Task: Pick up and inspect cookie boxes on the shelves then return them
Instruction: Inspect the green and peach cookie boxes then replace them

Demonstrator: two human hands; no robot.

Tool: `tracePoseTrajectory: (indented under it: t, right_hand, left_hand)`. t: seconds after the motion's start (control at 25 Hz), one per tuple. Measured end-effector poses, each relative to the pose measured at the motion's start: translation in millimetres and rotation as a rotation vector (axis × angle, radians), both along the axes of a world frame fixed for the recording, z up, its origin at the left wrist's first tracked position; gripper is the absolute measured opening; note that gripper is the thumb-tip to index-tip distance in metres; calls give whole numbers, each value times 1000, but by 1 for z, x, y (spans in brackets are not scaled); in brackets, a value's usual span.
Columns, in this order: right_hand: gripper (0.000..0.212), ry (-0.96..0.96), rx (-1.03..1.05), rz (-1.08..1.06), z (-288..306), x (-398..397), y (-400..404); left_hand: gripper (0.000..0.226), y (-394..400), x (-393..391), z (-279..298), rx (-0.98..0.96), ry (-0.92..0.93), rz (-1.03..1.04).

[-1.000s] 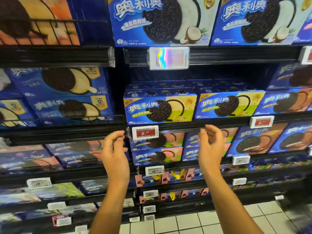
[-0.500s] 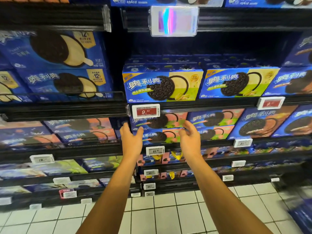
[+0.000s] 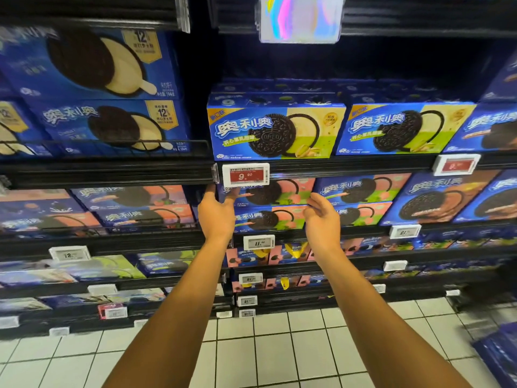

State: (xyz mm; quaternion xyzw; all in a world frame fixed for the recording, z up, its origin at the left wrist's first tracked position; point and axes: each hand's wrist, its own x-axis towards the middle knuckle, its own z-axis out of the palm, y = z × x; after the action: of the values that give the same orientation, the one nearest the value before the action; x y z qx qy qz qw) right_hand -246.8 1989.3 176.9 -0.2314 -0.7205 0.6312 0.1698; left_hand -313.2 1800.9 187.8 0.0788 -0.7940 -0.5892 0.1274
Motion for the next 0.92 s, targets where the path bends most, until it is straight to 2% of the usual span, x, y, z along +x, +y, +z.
tracePoseTrajectory:
  t: [0.2, 0.32, 0.48, 0.6, 0.72, 0.8, 0.92]
  right_hand:
    - [42, -15, 8, -27, -2, 0, 2]
    - [44, -31, 7, 45, 3, 2, -6]
    - [22, 62, 49, 182, 4, 14, -13]
    - [41, 40, 3, 176, 1, 30, -9]
    - [45, 19, -100, 178, -3, 45, -1]
    - [39, 47, -123, 172, -2, 57, 7]
    - [20, 134, -150, 171, 3, 81, 19]
  left_hand:
    - [21, -15, 6, -8, 51, 28, 45]
    - [22, -28, 14, -10, 44, 27, 46]
    - [28, -42, 29, -8, 177, 19, 11]
    - [32, -45, 45, -8, 196, 0, 16]
    - [34, -41, 62, -6, 244, -3, 1]
    - [36, -35, 76, -2, 282, -2, -25]
    - [36, -24, 101, 1, 370, -17, -76]
